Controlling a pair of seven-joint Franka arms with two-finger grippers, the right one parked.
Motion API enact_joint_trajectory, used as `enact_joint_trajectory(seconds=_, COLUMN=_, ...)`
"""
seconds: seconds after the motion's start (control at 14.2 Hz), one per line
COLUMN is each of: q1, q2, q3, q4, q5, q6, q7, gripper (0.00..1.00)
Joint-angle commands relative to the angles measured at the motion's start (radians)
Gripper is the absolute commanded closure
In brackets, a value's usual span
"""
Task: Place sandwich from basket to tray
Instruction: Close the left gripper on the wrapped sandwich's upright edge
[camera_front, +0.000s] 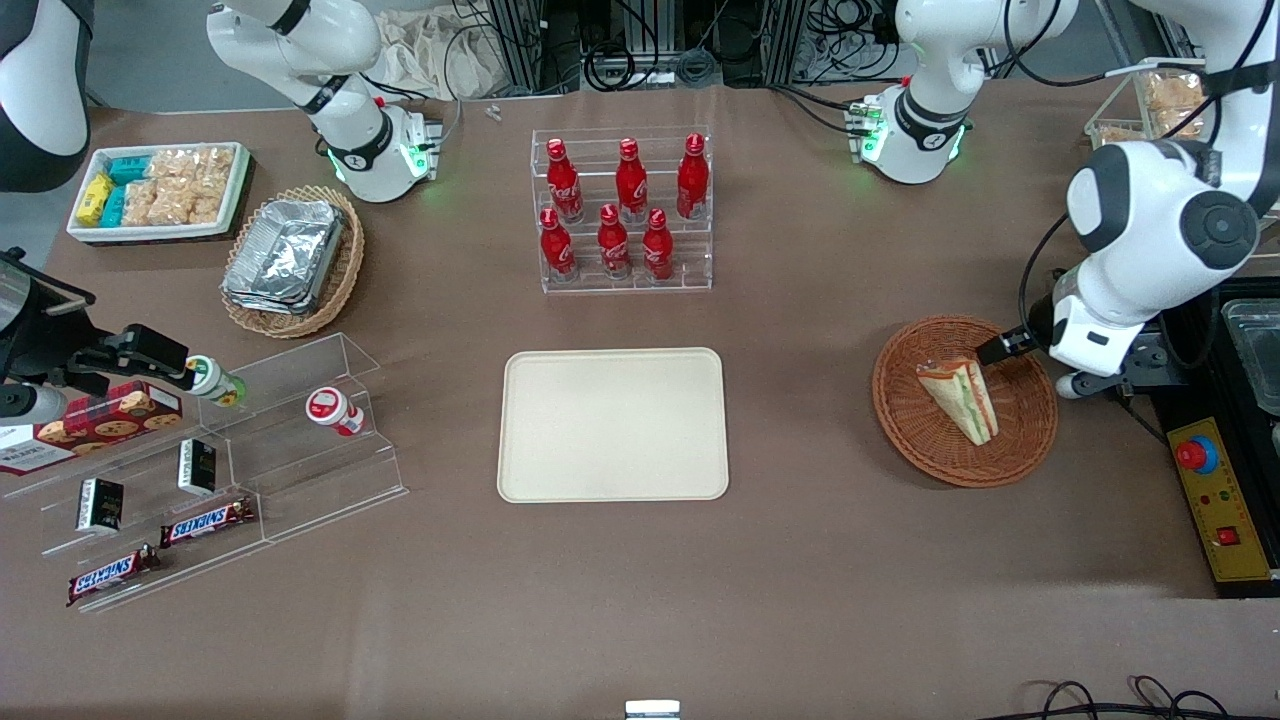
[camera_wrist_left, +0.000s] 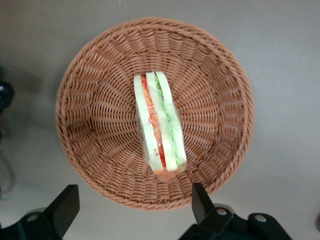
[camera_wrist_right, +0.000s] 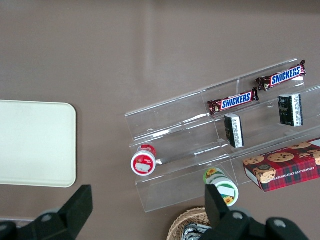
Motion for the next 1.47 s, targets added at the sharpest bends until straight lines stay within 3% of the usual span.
enact_joint_trajectory(seconds=0.0, q1=-0.015, q2=0.051, q3=0.01, q4=-0.004, q5=-0.014, q6=0.068, q7=-0.045, gripper=0.0)
enact_joint_trajectory(seconds=0.28, q1=-0.025, q2=0.142, q3=0.007, q4=-0.006, q5=-0.016, q6=0.174, q7=-0.123, gripper=0.0)
enact_joint_trajectory(seconds=0.77, q1=-0.028, q2=0.177, q3=0.007, q4=-0.049, q5=-0.02, q6=0.275, q7=-0.183, gripper=0.0)
enact_joint_trajectory(seconds=0.91, q1=-0.028, q2=0.186, q3=0.007, q4=-0.05, q5=-0.022, q6=0.283, q7=-0.2, gripper=0.05)
enact_joint_trajectory(seconds=0.98, q1=-0.03, q2=0.188, q3=0.007, q4=-0.049, q5=-0.022, q6=0.283, q7=-0.217, gripper=0.15)
enact_joint_trajectory(seconds=1.12, q1=-0.044, q2=0.193, q3=0.005, q4=-0.044, q5=-0.022, q6=0.283, q7=-0.246, gripper=0.46)
enact_joint_trajectory(seconds=1.4, q1=-0.045, q2=0.189, q3=-0.006, q4=-0.04, q5=-0.02, q6=0.28, q7=-0.295, gripper=0.93)
